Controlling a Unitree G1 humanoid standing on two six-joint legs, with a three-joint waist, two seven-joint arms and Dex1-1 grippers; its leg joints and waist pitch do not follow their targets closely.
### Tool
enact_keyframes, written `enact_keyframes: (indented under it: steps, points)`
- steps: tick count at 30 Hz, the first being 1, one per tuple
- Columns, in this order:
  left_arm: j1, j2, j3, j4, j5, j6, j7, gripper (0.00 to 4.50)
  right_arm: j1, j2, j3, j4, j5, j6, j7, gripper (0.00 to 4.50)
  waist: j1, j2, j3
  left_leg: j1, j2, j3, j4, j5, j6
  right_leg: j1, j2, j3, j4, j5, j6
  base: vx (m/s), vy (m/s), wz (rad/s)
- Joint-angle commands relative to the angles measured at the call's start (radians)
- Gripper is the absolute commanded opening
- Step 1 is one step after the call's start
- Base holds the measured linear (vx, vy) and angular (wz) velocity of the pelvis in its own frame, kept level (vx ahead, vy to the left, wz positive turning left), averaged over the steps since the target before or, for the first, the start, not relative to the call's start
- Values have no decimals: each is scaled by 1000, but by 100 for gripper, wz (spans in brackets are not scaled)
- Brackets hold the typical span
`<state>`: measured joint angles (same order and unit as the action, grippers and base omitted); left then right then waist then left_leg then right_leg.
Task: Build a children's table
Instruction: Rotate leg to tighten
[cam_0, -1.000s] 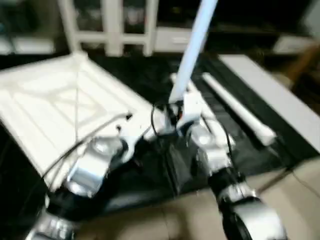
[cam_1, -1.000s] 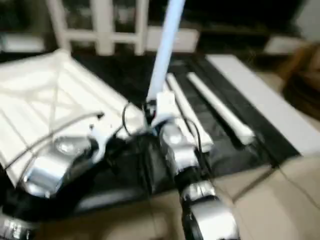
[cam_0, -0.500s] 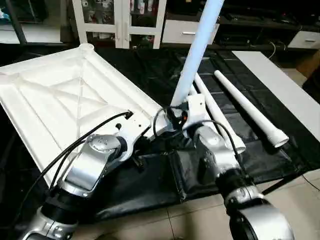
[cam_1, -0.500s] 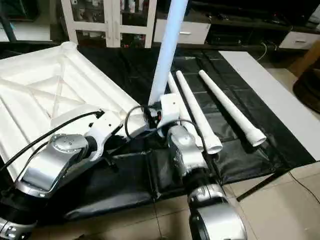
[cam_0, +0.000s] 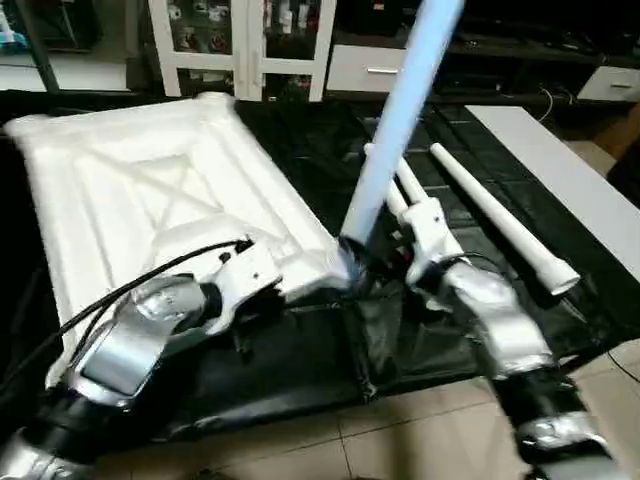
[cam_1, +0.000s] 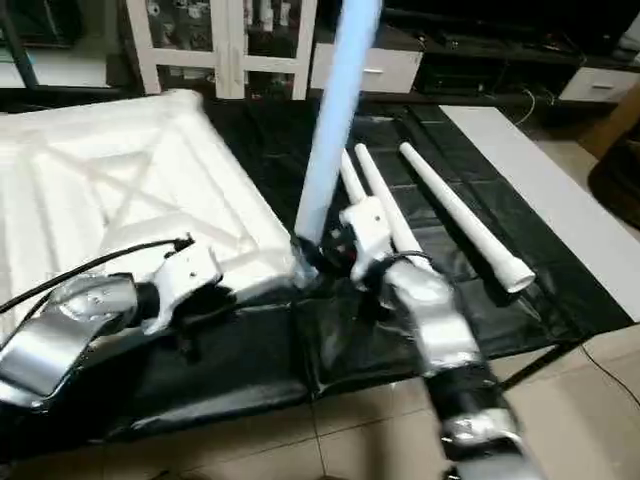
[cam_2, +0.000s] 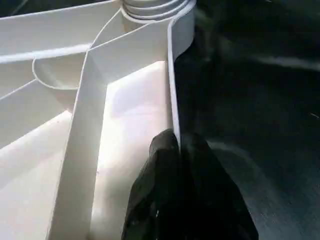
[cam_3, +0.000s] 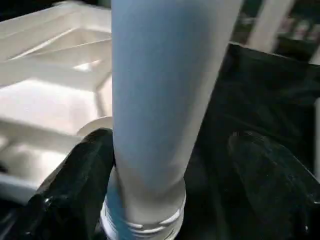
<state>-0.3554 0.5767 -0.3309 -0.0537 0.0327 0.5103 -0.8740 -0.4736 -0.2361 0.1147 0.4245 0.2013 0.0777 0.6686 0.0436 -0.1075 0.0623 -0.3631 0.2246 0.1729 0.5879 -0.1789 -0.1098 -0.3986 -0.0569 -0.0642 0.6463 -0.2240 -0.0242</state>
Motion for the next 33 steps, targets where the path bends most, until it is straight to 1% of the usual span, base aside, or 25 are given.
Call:
enact_keyframes:
  steps: [1, 2, 3, 4, 5, 6, 8, 9, 10, 11, 13, 14, 15, 17, 19, 20, 22, 23, 24, 25, 27, 28, 29, 31, 33]
  points:
    - [15, 3, -52, 19, 3, -29, -31, 0, 13, -37, 0, -33, 11, 16, 54, 386, -3, 23, -56, 20, 16, 7, -66, -195, -6, 40, -62, 57, -85, -110, -163, 0, 0, 0]
    - [12, 3, -49, 29, 11, -55, -19, 0, 20, -54, 5, -50, 19, 24, 82, 386, -2, 24, -57, 17, 15, 6, -66, -193, -6, 41, -62, 58, -85, -113, -162, 0, 0, 0]
    - [10, 2, -48, 33, 11, -66, -17, 0, 22, -59, 6, -56, 22, 27, 91, 386, -3, 19, -58, 13, 14, 5, -65, -183, -4, 44, -62, 57, -83, -108, -160, 0, 0, 0]
    - [6, -2, -43, 41, 9, -88, -14, 0, 28, -71, 10, -71, 30, 37, 111, 386, -2, 20, -59, 13, 14, 5, -65, -179, -4, 44, -62, 57, -83, -104, -159, 0, 0, 0]
    - [-1, -14, -29, 44, -9, -77, -19, 28, 32, -80, 12, -84, 37, 48, 132, 386, -3, 17, -60, 13, 14, 7, -63, -176, 0, 44, -61, 58, -83, -100, -158, 0, 0, 0]
    - [-4, -16, -25, 44, -14, -77, -22, 28, 34, -83, 13, -89, 38, 53, 138, 386, 1, 18, -60, 15, 14, 7, -62, -174, 3, 42, -62, 59, -83, -100, -159, 0, 0, 0]
    - [-10, -22, -14, 42, -30, -81, -30, 58, 38, -89, 15, -99, 38, 57, 151, 386, 2, 17, -61, 12, 14, 7, -62, -160, 4, 44, -63, 58, -82, -95, -160, 0, 0, 0]
    - [-18, -26, -9, 46, -40, -96, -44, 63, 38, -94, 14, -102, 39, 60, 160, 386, 2, 15, -63, 9, 14, 6, -61, -144, 6, 46, -64, 58, -79, -78, -163, 0, 0, 0]
    - [-22, -26, -12, 47, -41, -105, -52, 63, 36, -95, 12, -99, 40, 61, 163, 386, 4, 16, -63, 10, 13, 7, -61, -137, 7, 45, -63, 57, -79, -71, -164, 0, 0, 0]
    - [-27, -29, -17, 43, -42, -104, -61, 69, 34, -96, 9, -95, 40, 62, 165, 386, 3, 15, -65, 9, 13, 7, -60, -121, 9, 47, -63, 57, -75, -47, -168, 0, 0, 0]
    - [-33, -37, -21, 43, -44, -107, -68, 69, 33, -99, 7, -95, 43, 65, 173, 386, 4, 15, -67, 9, 13, 8, -58, -100, 14, 48, -61, 57, -71, -6, -177, 0, 0, 0]
    - [-41, -51, -24, 47, -46, -113, -65, 69, 33, -101, 6, -94, 43, 66, 177, 386, 5, 14, -69, 9, 12, 8, -56, -80, 21, 50, -62, 57, -67, 28, -185, 0, 0, 0]
    - [-45, -55, -27, 52, -42, -122, -61, 69, 33, -102, 5, -95, 44, 68, 180, 386, 5, 13, -69, 8, 12, 9, -56, -73, 23, 51, -61, 57, -67, 37, -187, 0, 0, 0]
    - [-55, -65, -35, 71, -31, -146, -51, 69, 36, -105, 3, -101, 45, 74, 184, 386, 8, 13, -69, 9, 11, 10, -55, -75, 28, 52, -62, 57, -68, 34, -188, 0, 0, 0]
    - [-65, -75, -41, 84, -25, -156, -44, 69, 39, -108, 2, -108, 47, 80, 188, 386, 9, 11, -69, 7, 12, 9, -56, -80, 26, 55, -63, 57, -69, 23, -185, 0, 0, 0]
    - [-72, -84, -42, 90, -25, -157, -40, 69, 41, -108, 1, -112, 46, 82, 189, 386, 10, 15, -69, 8, 13, 8, -55, -80, 24, 54, -64, 57, -68, 23, -183, 0, 0, 0]
    - [-84, -97, -44, 98, -23, -160, -34, 69, 42, -110, -1, -114, 46, 83, 192, 386, 9, 11, -69, 8, 12, 9, -55, -91, 20, 54, -64, 57, -71, 1, -180, 0, 0, 0]
    - [-96, -109, -47, 107, -17, -160, -29, 69, 42, -111, -1, -115, 45, 83, 193, 386, 9, 11, -69, 8, 12, 9, -55, -92, 19, 54, -65, 57, -71, -3, -178, 0, 0, 0]
    - [-97, -110, -48, 108, -16, -160, -29, 69, 42, -112, -1, -115, 45, 84, 193, 386, 9, 13, -69, 8, 12, 8, -55, -95, 18, 55, -65, 57, -71, -7, -178, 0, 0, 0]
    - [-105, -117, -55, 115, -10, -162, -30, 69, 43, -114, -1, -116, 45, 84, 195, 386, 9, 12, -70, 8, 13, 8, -55, -95, 17, 55, -65, 57, -71, -9, -176, 0, 0, 0]
    - [-112, -124, -68, 127, 4, -169, -30, 69, 43, -117, -1, -117, 42, 82, 198, 386, 8, 11, -70, 8, 12, 8, -53, -88, 21, 55, -64, 57, -70, 3, -178, 0, 0, 0]
    - [-114, -125, -76, 134, 12, -173, -31, 69, 43, -119, -2, -115, 40, 81, 198, 386, 9, 16, -71, 9, 13, 7, -53, -86, 21, 55, -64, 57, -69, 9, -179, 0, 0, 0]
    - [-115, -126, -81, 138, 17, -175, -32, 69, 42, -121, -3, -113, 39, 80, 198, 386, 8, 14, -72, 8, 12, 7, -52, -78, 23, 56, -63, 57, -68, 25, -181, 0, 0, 0]
    - [-121, -136, -86, 161, 33, -191, -12, 69, 41, -122, -8, -113, 36, 79, 196, 386, 7, 13, -73, 7, 12, 7, -52, -73, 27, 57, -63, 56, -67, 38, -184, 0, 0, 0]
    - [-127, -147, -81, 170, 31, -191, -1, 69, 40, -123, -11, -116, 38, 83, 197, 386, 8, 12, -74, 7, 12, 7, -51, -64, 31, 59, -64, 57, -65, 54, -188, 0, 0, 0]
